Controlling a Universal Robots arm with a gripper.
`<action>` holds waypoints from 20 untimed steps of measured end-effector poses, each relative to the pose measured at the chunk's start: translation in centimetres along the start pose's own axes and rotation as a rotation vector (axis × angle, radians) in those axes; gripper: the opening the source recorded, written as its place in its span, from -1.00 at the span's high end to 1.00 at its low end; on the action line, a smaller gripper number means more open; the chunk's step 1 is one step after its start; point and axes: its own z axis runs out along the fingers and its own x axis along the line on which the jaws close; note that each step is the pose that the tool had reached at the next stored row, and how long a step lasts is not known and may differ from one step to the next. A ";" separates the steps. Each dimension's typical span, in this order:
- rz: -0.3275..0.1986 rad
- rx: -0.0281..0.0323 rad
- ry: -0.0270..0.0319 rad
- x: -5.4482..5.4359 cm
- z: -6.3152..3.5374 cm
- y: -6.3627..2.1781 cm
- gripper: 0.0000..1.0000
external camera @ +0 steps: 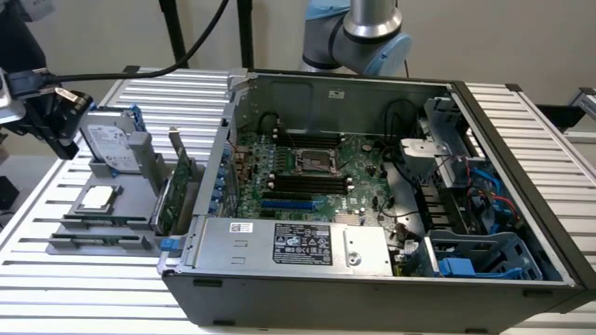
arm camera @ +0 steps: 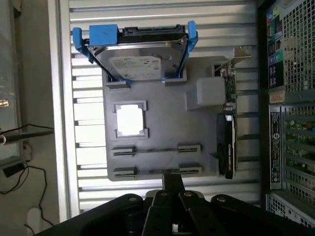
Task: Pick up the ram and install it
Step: 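Reach for the ram, then pick up the ram and move it above insertion slot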
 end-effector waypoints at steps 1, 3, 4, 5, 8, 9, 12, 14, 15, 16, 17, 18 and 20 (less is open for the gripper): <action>-0.017 -0.0002 0.0008 0.0 0.01 0.00 1.00; -0.061 -0.0002 0.0031 0.0 0.06 0.00 1.00; -0.087 0.0001 0.0050 0.0 0.09 -0.01 1.00; -0.105 0.0003 0.0064 0.0 0.12 -0.01 1.00; -0.163 0.0013 0.0121 0.0 0.22 -0.01 1.00; -0.181 0.0016 0.0139 0.0 0.26 -0.02 1.00; -0.244 0.0030 0.0208 0.0 0.36 -0.02 1.00; -0.286 0.0044 0.0251 0.0 0.43 -0.03 1.00; -0.305 0.0054 0.0270 0.0 0.45 -0.03 1.00; -0.323 0.0065 0.0287 0.0 0.48 -0.03 1.00; -0.341 0.0075 0.0303 0.0 0.51 -0.03 1.00; -0.357 0.0085 0.0318 0.0 0.53 -0.04 1.00; -0.396 0.0108 0.0355 0.0 0.58 -0.03 1.00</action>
